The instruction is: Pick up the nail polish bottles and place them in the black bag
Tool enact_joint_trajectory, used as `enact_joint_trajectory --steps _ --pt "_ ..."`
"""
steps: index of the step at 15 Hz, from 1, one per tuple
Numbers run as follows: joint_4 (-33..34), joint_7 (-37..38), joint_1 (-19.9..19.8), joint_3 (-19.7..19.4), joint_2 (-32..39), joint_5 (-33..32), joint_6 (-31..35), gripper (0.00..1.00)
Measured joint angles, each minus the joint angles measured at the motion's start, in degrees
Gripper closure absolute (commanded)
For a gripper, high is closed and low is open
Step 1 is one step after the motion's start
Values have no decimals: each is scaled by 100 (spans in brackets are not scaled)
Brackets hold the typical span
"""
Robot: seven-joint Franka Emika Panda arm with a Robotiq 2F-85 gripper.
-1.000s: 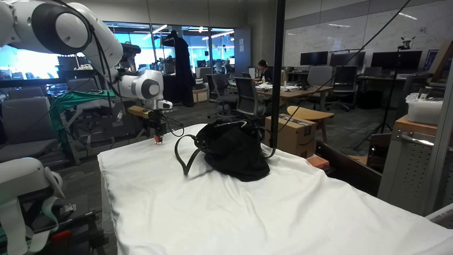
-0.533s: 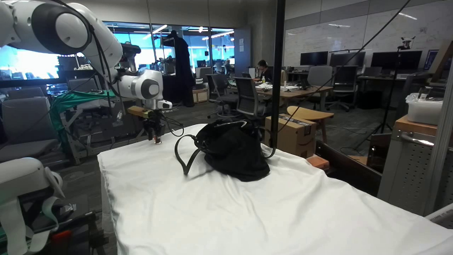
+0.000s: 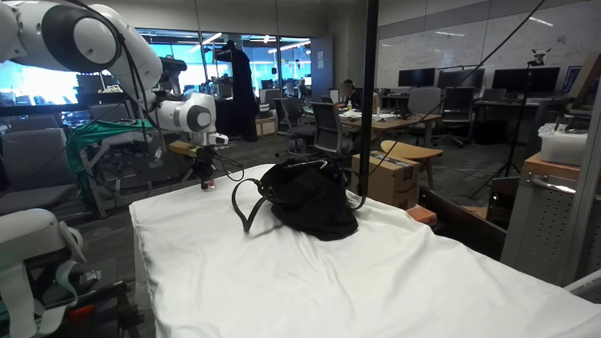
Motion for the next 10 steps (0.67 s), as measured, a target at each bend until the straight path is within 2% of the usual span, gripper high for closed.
enact_joint_trajectory --steps 1,3,4,6,10 --pt "0 1 6 -14 2 0 8 94" --pt "-1 2 17 -45 3 0 56 93" --pt "-2 3 23 -61 3 0 95 62" --pt "-2 10 40 -101 3 0 150 56" --pt "-2 27 75 -143 3 0 262 28"
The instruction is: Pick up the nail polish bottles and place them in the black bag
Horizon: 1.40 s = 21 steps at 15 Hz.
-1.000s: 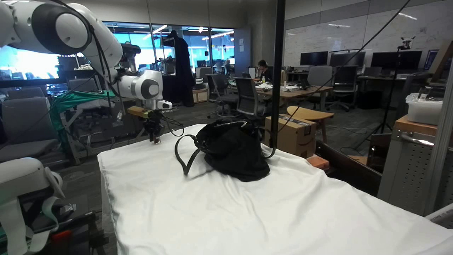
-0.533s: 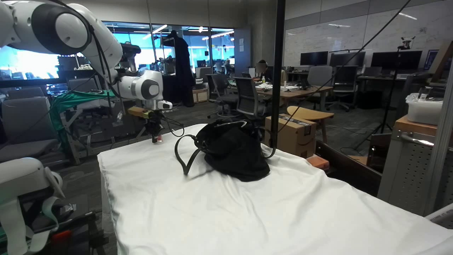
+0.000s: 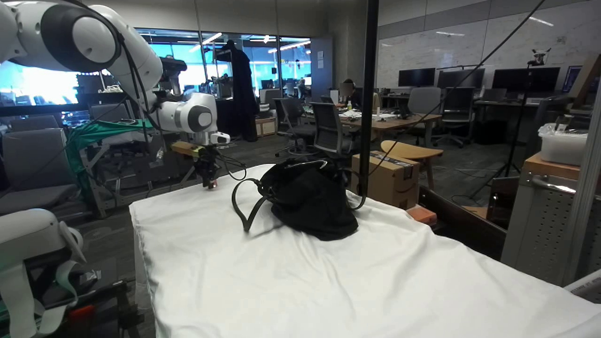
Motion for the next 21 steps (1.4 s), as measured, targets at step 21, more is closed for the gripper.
enact_joint_trajectory --steps 21 --pt "0 125 39 -83 47 3 639 0"
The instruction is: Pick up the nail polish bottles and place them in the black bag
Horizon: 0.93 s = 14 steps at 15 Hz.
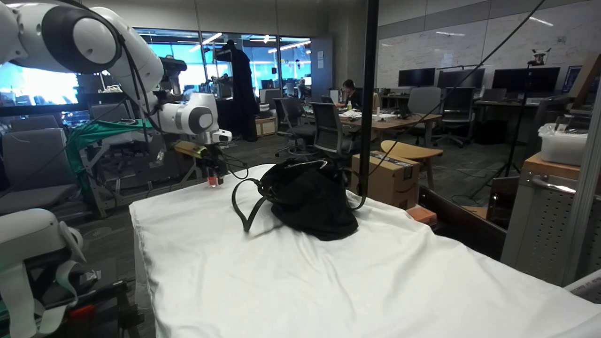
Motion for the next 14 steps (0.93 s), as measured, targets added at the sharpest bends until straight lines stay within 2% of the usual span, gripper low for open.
enact_joint_trajectory --steps 6,7,8,14 --pt "9 3 0 -17 60 3 151 18" --pt "9 3 0 -16 63 3 174 25" --pt "10 3 0 -15 64 3 188 39" --pt "15 3 0 -11 71 4 223 79"
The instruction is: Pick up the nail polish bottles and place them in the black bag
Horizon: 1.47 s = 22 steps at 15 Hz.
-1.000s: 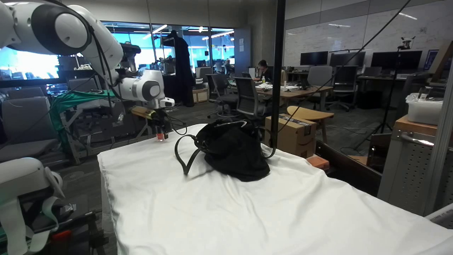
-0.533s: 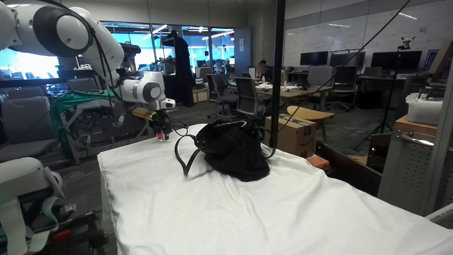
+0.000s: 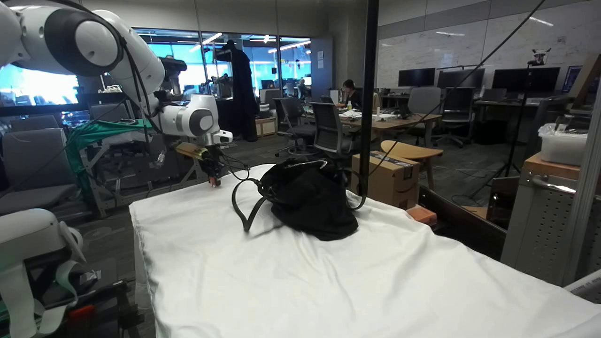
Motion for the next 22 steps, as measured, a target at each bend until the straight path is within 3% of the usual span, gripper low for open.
enact_joint_trajectory --steps 1,9,14,22 --pt "1 0 0 0 1 0 3 85" --pt "12 81 0 -35 -3 0 2 85" --pt "1 196 -45 -255 -108 0 2 85" --pt "-153 238 -585 -570 -671 0 -2 85"
